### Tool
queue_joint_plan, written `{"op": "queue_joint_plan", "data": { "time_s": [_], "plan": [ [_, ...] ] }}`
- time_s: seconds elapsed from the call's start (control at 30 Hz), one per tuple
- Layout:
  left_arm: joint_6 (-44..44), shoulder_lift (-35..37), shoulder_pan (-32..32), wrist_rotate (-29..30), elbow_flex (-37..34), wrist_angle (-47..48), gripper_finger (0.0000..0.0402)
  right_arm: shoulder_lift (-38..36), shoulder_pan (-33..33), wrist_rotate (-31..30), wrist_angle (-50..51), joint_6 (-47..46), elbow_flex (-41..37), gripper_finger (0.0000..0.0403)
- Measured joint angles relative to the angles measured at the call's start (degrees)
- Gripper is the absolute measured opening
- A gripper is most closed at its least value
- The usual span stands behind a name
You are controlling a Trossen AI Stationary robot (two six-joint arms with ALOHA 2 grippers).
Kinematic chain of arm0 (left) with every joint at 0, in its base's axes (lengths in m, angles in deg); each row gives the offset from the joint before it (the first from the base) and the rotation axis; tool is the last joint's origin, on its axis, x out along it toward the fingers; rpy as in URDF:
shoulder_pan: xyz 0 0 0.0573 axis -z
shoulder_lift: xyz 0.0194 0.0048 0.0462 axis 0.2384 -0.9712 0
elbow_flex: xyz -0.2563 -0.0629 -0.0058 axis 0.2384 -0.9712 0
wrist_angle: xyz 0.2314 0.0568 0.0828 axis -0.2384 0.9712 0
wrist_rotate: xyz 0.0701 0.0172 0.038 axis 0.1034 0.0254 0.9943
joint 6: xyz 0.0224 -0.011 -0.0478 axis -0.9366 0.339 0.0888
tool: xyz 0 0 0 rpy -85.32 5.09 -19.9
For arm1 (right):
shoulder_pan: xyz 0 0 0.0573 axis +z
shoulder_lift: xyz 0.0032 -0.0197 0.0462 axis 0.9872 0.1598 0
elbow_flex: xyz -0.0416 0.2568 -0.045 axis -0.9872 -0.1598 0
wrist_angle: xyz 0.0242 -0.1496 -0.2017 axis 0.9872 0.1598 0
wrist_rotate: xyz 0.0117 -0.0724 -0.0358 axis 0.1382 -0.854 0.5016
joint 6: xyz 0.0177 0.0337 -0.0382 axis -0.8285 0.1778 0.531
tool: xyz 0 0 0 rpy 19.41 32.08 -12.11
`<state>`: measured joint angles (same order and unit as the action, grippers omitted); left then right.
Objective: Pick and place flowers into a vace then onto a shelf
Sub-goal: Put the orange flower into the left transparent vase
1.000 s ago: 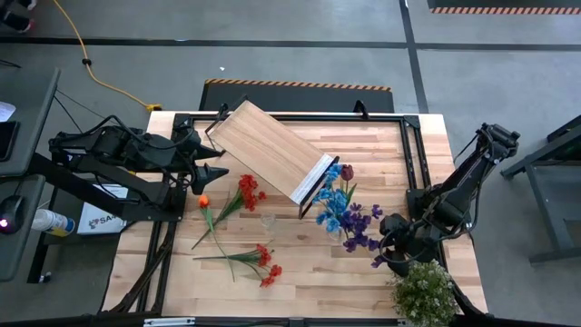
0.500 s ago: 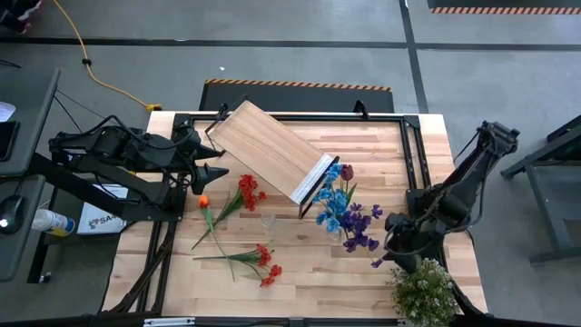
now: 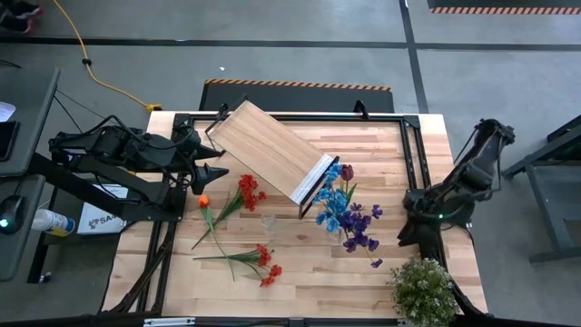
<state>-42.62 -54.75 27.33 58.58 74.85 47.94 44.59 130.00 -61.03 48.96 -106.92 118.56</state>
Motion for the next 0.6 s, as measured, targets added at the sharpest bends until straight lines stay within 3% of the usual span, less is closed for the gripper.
{"op": "queue_joint_plan", "data": {
  "time_s": [0.17, 0.6],
  "plan": [
    [0.0, 0.0, 0.0, 0.0, 0.0, 0.1, 0.0367, -6.7, 0.0, 0.0, 0.3, 0.2, 0.0, 0.0130],
    [0.0, 0.0, 0.0, -2.2, 0.0, 1.4, 0.0367, -22.0, 0.0, -10.0, -1.6, 9.3, 0.0, 0.0129]
  ]
}}
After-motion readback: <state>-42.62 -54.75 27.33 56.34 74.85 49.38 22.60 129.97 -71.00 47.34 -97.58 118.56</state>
